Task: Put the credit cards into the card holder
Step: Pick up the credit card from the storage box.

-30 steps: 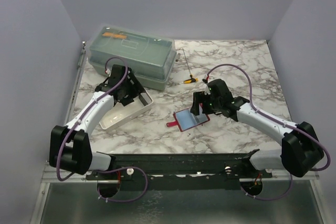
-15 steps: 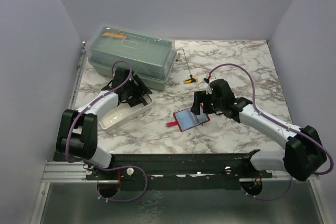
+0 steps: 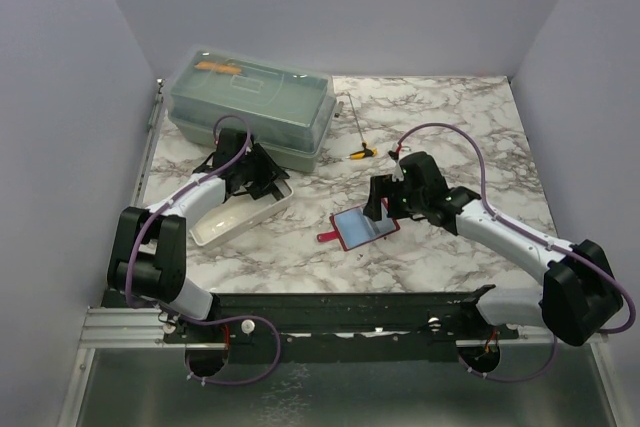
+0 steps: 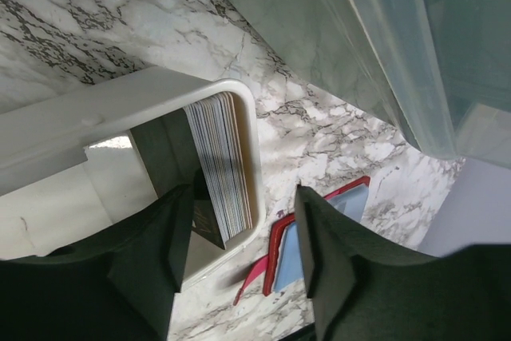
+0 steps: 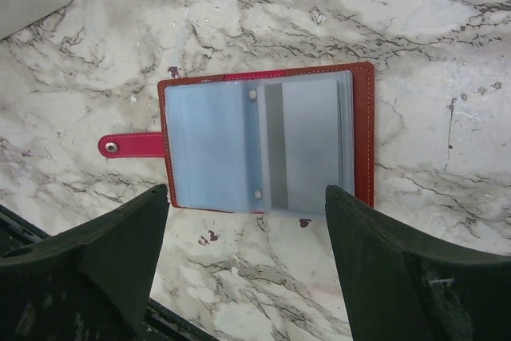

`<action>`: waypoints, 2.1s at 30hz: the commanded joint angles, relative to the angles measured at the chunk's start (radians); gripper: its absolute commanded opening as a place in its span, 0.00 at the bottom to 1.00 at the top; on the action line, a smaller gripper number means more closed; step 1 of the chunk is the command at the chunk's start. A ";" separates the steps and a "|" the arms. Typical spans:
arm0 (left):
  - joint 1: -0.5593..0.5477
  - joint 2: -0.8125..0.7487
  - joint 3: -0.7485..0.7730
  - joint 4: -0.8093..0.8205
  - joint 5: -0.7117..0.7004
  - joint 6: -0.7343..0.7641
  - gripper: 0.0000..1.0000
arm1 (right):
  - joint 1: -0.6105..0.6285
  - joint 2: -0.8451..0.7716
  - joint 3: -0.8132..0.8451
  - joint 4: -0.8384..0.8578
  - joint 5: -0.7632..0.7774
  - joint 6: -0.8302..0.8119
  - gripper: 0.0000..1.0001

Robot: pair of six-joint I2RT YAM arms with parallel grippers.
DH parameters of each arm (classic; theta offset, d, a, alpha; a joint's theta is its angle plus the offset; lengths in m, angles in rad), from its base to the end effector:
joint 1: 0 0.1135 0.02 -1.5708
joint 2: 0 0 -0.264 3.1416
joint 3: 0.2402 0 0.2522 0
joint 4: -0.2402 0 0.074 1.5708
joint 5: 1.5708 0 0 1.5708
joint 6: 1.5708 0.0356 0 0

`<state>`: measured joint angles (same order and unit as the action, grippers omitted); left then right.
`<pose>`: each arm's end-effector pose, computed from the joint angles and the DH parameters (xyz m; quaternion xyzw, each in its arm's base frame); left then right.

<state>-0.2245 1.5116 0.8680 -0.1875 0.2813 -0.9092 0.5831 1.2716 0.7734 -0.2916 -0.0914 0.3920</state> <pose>0.2993 -0.0785 0.1981 -0.2622 0.8866 -0.3025 0.2317 0.2178 0.1476 0.2237 -0.1054 0.9179 0.2155 0.3162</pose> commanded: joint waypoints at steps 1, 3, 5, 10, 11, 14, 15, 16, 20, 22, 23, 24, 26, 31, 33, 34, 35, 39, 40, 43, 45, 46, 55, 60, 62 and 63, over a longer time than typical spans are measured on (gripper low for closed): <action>0.000 -0.003 -0.012 0.033 0.020 -0.010 0.53 | 0.000 -0.028 -0.018 0.000 -0.010 0.007 0.82; 0.000 -0.004 -0.012 0.033 0.018 -0.012 0.49 | 0.000 -0.031 -0.019 -0.001 -0.009 0.008 0.82; -0.002 -0.003 -0.015 0.031 0.019 -0.015 0.46 | 0.000 -0.032 -0.022 -0.003 -0.008 0.007 0.82; 0.000 -0.002 -0.018 0.026 0.021 -0.016 0.35 | 0.000 -0.034 -0.025 -0.003 -0.008 0.008 0.82; 0.000 0.001 -0.017 0.021 0.023 -0.016 0.32 | -0.001 -0.035 -0.025 -0.004 -0.008 0.008 0.82; 0.000 0.010 -0.017 0.009 0.026 -0.019 0.25 | -0.002 -0.034 -0.026 -0.001 -0.007 0.008 0.82; 0.000 0.011 -0.015 0.004 0.024 -0.018 0.24 | -0.002 -0.033 -0.026 0.000 -0.007 0.008 0.82; -0.001 0.012 -0.014 0.001 0.022 -0.018 0.23 | -0.001 -0.033 -0.028 0.000 -0.008 0.008 0.82; 0.000 0.005 -0.008 -0.015 0.014 -0.014 0.19 | -0.001 -0.029 -0.029 0.003 -0.008 0.007 0.82; -0.001 -0.003 -0.002 -0.029 0.010 -0.011 0.16 | -0.001 -0.026 -0.029 0.003 -0.008 0.008 0.82; 0.000 -0.009 0.000 -0.037 0.009 -0.010 0.15 | 0.000 -0.026 -0.029 0.003 -0.009 0.007 0.82; 0.000 -0.014 0.002 -0.047 0.007 -0.010 0.13 | 0.000 -0.024 -0.028 0.003 -0.010 0.007 0.82; -0.001 -0.027 0.008 -0.072 0.002 -0.009 0.07 | 0.000 -0.026 -0.027 0.003 -0.010 0.005 0.82; 0.002 -0.052 0.019 -0.128 -0.005 -0.010 0.00 | -0.001 -0.025 -0.028 0.003 -0.010 0.004 0.82; 0.001 -0.057 0.021 -0.143 -0.001 -0.014 0.00 | -0.001 -0.020 -0.026 0.003 -0.013 0.003 0.82; 0.001 -0.061 0.023 -0.154 -0.002 -0.017 0.00 | -0.001 -0.020 -0.025 0.003 -0.015 0.002 0.82; 0.002 -0.065 0.028 -0.163 -0.002 -0.018 0.00 | 0.000 -0.018 -0.024 0.002 -0.017 0.003 0.82; 0.004 -0.073 0.050 -0.221 -0.001 -0.018 0.00 | -0.001 -0.018 -0.025 0.000 -0.019 0.002 0.82; 0.005 -0.072 0.061 -0.245 -0.003 -0.017 0.00 | 0.000 -0.017 -0.025 -0.001 -0.018 0.001 0.82; 0.006 -0.085 0.089 -0.320 -0.025 -0.004 0.00 | 0.000 -0.008 -0.026 -0.008 0.006 0.014 0.82; 0.008 -0.106 0.095 -0.342 -0.031 0.006 0.00 | 0.000 -0.001 -0.029 -0.005 0.013 0.015 0.82; 0.007 -0.115 0.095 -0.346 -0.025 0.014 0.00 | -0.001 0.003 -0.028 -0.002 0.011 0.014 0.82; 0.006 -0.040 0.143 -0.346 -0.029 0.084 0.42 | 0.000 0.034 -0.008 0.011 -0.019 0.004 0.82; -0.002 0.026 0.185 -0.340 -0.048 0.076 0.56 | -0.001 0.033 -0.015 0.015 -0.023 0.007 0.82; -0.013 0.060 0.197 -0.340 -0.057 0.068 0.57 | -0.001 0.035 -0.017 0.017 -0.026 0.007 0.82; -0.019 0.079 0.202 -0.339 -0.065 0.065 0.57 | 0.000 0.034 -0.016 0.016 -0.026 0.007 0.82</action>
<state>-0.2256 1.5253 1.0271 -0.5175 0.2604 -0.8463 0.5831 1.2984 0.7544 -0.2882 -0.0967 0.3954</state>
